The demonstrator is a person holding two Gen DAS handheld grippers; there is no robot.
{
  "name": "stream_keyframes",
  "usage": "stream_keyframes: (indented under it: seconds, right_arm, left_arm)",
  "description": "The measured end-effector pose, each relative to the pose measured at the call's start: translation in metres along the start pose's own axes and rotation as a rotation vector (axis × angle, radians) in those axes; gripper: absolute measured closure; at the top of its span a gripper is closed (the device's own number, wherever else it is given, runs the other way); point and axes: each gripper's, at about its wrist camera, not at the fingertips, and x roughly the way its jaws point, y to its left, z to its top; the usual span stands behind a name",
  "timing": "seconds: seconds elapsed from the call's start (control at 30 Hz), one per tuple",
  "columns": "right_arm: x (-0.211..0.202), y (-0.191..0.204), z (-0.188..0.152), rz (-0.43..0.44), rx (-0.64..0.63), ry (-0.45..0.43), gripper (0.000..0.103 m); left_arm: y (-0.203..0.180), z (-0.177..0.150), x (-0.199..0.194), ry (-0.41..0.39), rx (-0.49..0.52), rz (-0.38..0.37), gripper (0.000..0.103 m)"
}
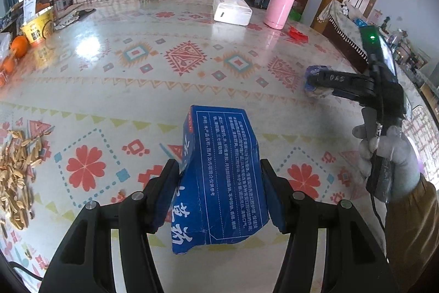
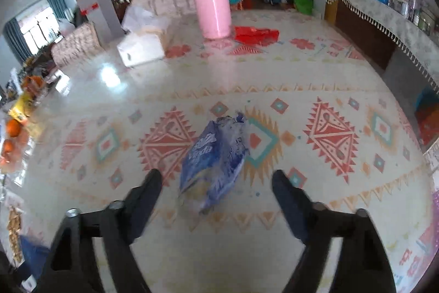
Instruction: Collect trash
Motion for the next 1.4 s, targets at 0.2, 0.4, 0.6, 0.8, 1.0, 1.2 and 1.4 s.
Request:
stream_keyframes:
  seconds: [0.2, 0.4, 0.6, 0.8, 1.0, 1.2, 1.4]
  right_arm:
    - [-0.018, -0.005, -0.014, 0.052, 0.01, -0.011, 0.07]
    - [-0.073, -0.03, -0.047, 0.174, 0.077, -0.044, 0.07]
    - [-0.116, -0.058, -0.088, 0.22, 0.128, -0.079, 0.07]
    - [-0.147, -0.077, -0.117, 0.178, 0.123, -0.143, 0.07]
    - [-0.171, -0.098, -0.138, 0.165, 0.137, -0.194, 0.07]
    - [-0.185, -0.119, -0.154, 0.146, 0.157, -0.239, 0.069]
    - [-0.192, -0.139, -0.167, 0.145, 0.178, -0.262, 0.069]
  left_arm:
    - [-0.001, 0.003, -0.003, -0.013, 0.009, 0.018, 0.045]
    - [-0.015, 0.004, -0.006, -0.029, 0.042, 0.031, 0.045]
    - [-0.04, 0.002, -0.012, -0.041, 0.092, 0.035, 0.045]
    - [-0.072, -0.004, -0.022, -0.066, 0.158, 0.052, 0.045]
    - [-0.1, -0.008, -0.03, -0.085, 0.197, 0.058, 0.045]
    - [-0.128, -0.013, -0.032, -0.094, 0.244, 0.079, 0.045]
    - [-0.152, -0.02, -0.033, -0.097, 0.276, 0.084, 0.045]
